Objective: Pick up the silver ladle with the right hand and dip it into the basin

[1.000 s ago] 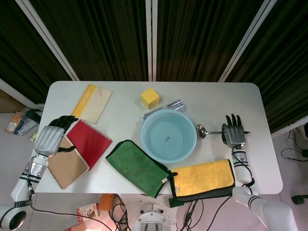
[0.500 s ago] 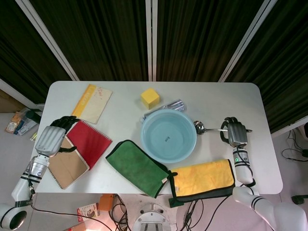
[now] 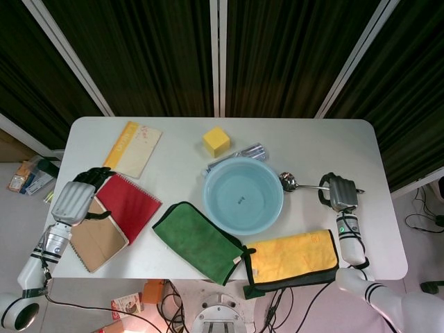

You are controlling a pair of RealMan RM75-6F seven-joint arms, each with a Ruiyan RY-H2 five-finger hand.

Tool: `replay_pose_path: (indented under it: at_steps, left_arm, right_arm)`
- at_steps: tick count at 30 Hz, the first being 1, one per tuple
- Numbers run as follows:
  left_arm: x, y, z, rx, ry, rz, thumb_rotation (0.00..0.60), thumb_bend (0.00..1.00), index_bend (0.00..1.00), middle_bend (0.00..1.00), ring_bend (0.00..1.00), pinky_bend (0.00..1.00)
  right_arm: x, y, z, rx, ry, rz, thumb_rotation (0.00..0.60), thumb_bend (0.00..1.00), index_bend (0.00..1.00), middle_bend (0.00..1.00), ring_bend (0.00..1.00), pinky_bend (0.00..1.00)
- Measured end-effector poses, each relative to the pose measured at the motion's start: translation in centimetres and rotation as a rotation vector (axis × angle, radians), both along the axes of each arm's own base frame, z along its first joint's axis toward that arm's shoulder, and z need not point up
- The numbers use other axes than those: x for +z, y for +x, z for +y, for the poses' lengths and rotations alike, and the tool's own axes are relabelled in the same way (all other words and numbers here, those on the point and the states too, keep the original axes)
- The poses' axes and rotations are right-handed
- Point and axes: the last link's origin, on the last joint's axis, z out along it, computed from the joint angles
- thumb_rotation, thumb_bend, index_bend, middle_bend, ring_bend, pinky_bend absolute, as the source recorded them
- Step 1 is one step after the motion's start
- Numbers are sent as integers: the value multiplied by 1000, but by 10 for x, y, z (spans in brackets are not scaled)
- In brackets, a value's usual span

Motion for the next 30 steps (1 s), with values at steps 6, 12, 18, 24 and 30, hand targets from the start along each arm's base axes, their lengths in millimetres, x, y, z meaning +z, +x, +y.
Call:
replay_pose_path:
  at_steps: [6,12,18,24,30]
  left_arm:
    - [-1,0,1,1,-5,2,600,30,187,134,119,231]
    - [-1,1,1,-1,-4,2,600,30,187,133,119,231]
    - [-2,1,1,-1,-7,3,600,30,187,133,119,233]
    - [-2,1,2,-2,-5,3,600,30,187,133,119,233]
    - [-3,1,2,1,-8,4,600,30,187,133,119,233]
  right_arm:
    - [0,1,0,-19,0,1,600,554,653,505,599,766]
    - [2,2,-1,-26,-6,0,600,552,646,615,644,777]
    - [2,2,-1,-33,-7,-12,600,567,644,701,689,780]
    - [3,2,-1,-32,-20,-32,600,588,644,750,732,795]
    - [3,1,-1,-30,-34,-49,600,608,643,782,750,795]
